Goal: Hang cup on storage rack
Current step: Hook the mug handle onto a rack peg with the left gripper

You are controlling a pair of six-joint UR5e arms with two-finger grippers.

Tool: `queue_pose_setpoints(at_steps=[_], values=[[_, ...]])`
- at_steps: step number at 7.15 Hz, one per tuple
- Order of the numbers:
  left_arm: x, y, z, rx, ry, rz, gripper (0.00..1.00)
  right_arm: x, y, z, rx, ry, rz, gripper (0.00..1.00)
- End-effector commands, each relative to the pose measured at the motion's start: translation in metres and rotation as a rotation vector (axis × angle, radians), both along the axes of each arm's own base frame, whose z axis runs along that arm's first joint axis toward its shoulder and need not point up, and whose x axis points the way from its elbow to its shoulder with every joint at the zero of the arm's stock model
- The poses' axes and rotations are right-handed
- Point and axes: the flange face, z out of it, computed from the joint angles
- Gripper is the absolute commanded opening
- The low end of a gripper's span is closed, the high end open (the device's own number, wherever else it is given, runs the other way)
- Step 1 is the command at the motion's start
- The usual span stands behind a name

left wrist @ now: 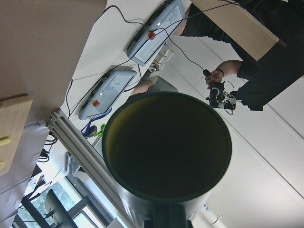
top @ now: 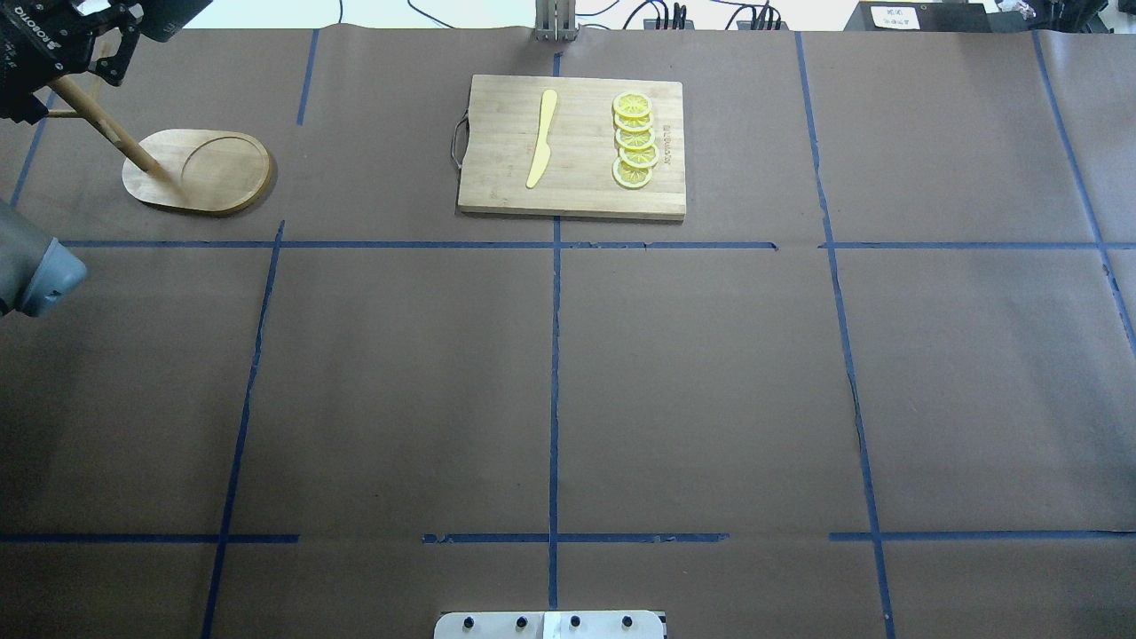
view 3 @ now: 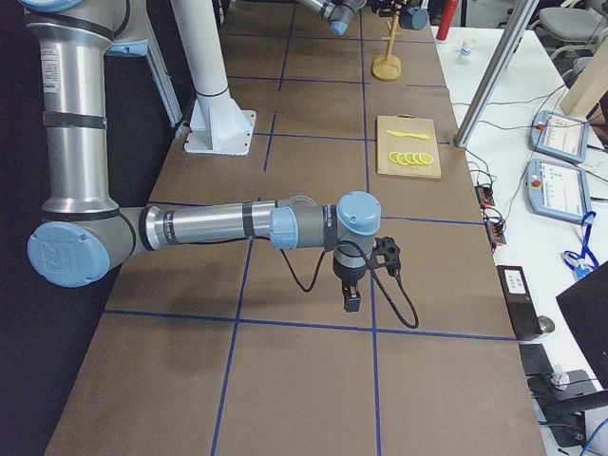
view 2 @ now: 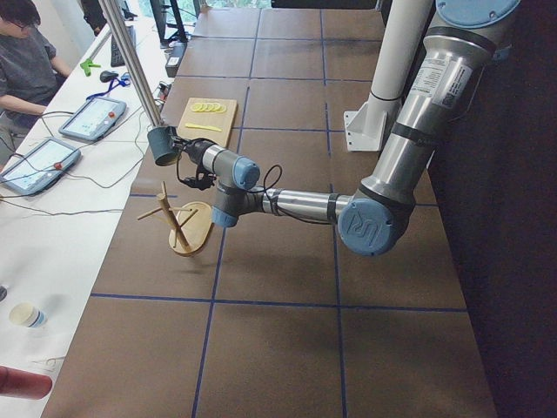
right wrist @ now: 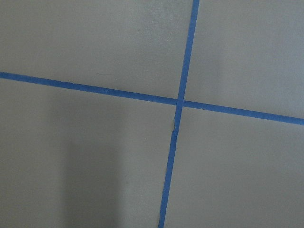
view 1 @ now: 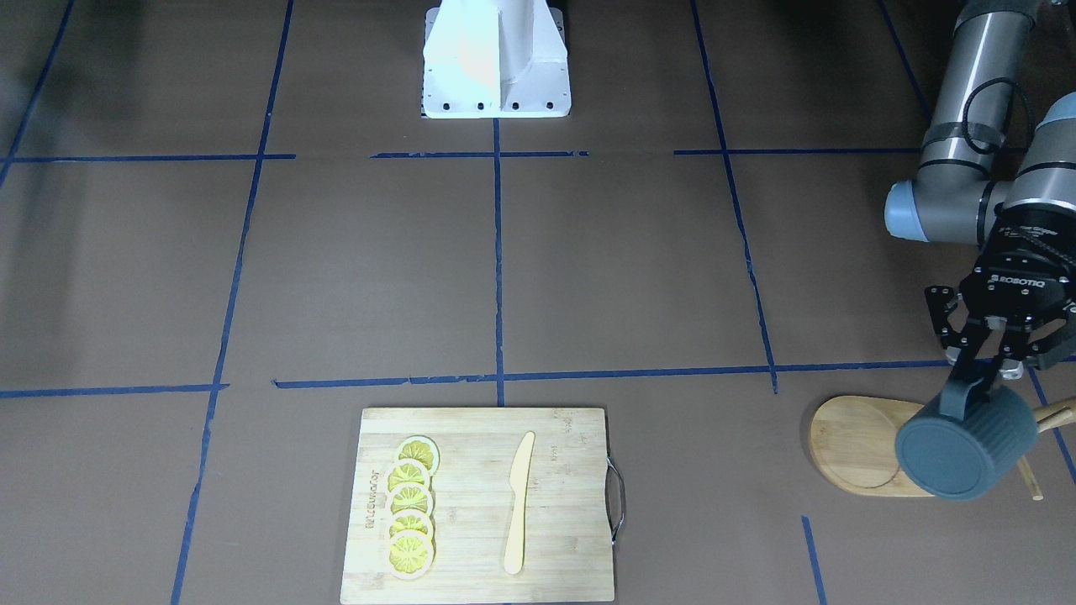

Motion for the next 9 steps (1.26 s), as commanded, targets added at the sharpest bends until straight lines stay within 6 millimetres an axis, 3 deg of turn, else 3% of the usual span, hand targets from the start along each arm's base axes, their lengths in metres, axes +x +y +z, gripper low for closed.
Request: queue_pose_setpoints(at_steps=[1, 4, 9], values=[[-0.015, 0.011, 0.033, -0.023, 0.016, -0.006, 0.02, 0.000, 0.000, -0.002, 0.004, 0.000, 0.000, 1.00], [-0.019, 0.011, 0.053, -0.030, 0.019, -0.011, 0.02, 0.000, -0.001, -0.004, 0.008, -0.002, 0.000, 1.00], [-0.027, 0.024, 0.111, -0.023, 0.022, -0.012, 0.02, 0.000, -0.002, -0.005, 0.009, 0.000, 0.001, 1.00]])
